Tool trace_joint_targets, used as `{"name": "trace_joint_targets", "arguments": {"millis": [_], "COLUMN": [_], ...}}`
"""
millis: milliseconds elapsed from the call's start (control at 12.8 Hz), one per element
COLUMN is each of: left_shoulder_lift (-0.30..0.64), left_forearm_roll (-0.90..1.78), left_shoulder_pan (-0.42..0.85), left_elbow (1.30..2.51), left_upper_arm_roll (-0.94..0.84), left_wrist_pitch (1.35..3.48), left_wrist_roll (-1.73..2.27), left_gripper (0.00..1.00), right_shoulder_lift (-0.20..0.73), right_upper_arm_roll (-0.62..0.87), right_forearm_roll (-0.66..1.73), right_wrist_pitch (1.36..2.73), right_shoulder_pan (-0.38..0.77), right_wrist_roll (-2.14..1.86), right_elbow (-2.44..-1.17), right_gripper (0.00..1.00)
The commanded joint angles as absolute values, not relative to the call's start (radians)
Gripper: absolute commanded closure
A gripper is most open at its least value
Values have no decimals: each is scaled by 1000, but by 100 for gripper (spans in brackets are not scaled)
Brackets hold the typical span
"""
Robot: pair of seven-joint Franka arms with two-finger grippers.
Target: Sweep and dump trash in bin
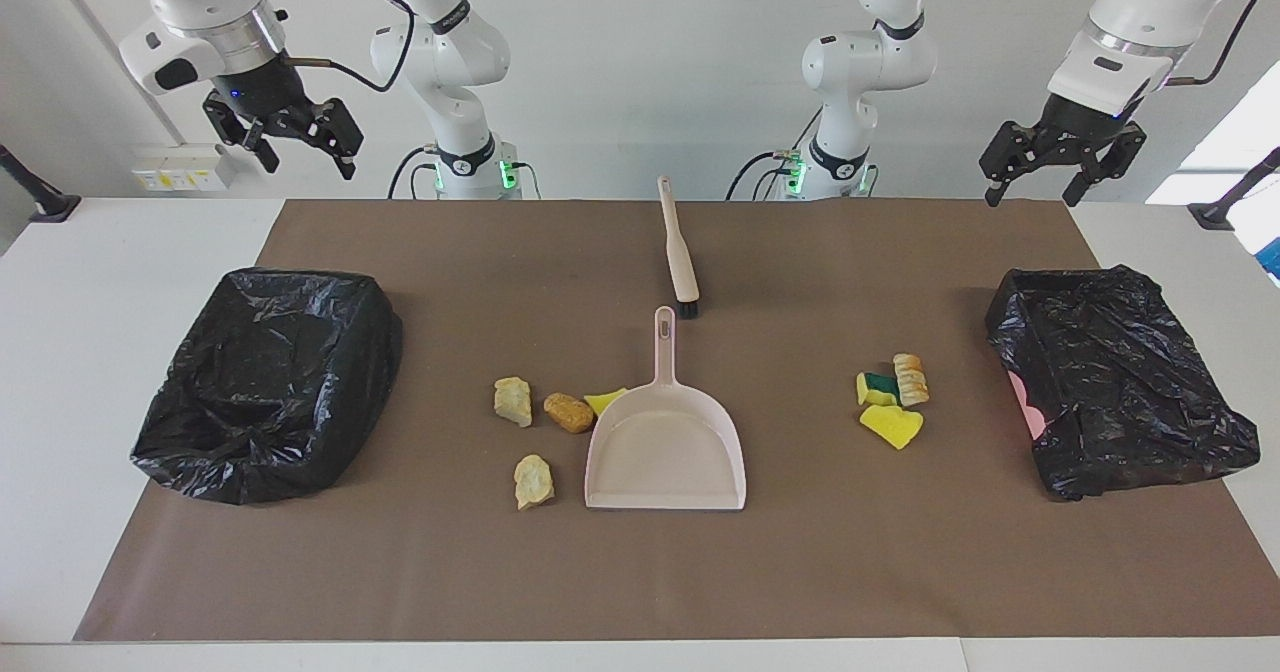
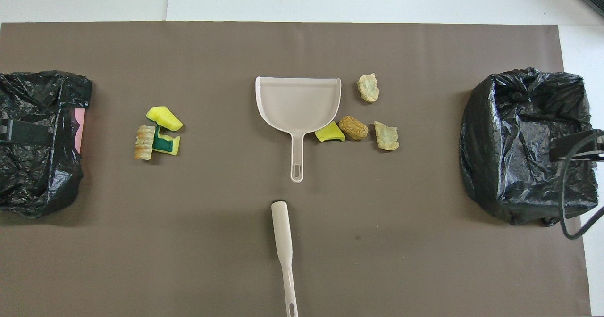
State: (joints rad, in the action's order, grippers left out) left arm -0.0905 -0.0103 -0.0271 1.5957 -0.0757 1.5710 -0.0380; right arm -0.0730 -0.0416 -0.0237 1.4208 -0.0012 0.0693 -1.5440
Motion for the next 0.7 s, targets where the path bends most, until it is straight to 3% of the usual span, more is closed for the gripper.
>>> {"name": "trace_joint_targets", "arguments": {"millis": [0,624], "left_shoulder_lift": [-104,-112], "left_forearm_roll": [-5,0], "left_shoulder_pan": [-28,-12], "left_elbow": [1600,1615], "left_upper_arm_roll": [-66,-72], "left_wrist_pitch": [1552,1551], "left_wrist_roll": [-34,-31], "left_gripper": [0,0], "right_shoulder_lift": [-86,-86], "right_upper_arm_roll": [-38,-34], "right_forearm_roll": [0,0], "right_wrist_pitch": [1436,1443], "right_shoulder_pan": [-6,2], "right_wrist_roll": [58,57], "right_elbow": [-1562,-1568], "right_gripper": [0,0]}}
